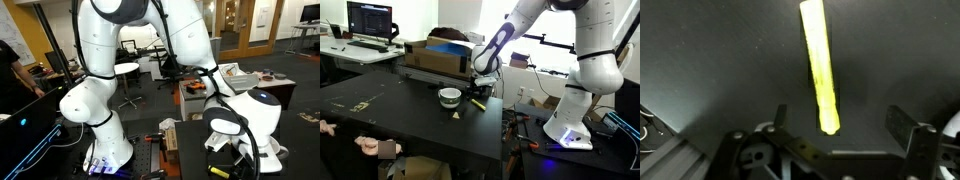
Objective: Move the white mug backwards, put the yellow marker inside the mug
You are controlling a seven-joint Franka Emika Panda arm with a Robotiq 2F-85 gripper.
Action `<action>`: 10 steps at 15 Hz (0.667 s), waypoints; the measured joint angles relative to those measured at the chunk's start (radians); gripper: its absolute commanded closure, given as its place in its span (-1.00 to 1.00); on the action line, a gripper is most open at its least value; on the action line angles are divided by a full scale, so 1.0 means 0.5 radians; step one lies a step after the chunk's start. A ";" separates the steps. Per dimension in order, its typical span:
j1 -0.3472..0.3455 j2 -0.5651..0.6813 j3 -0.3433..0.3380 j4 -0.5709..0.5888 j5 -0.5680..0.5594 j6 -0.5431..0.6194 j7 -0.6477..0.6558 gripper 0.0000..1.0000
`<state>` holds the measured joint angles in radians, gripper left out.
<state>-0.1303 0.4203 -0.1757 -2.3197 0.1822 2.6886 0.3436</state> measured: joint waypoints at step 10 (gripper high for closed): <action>0.000 -0.006 0.000 -0.043 0.002 0.028 0.000 0.76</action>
<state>-0.1303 0.4174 -0.1756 -2.3412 0.1830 2.7025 0.3436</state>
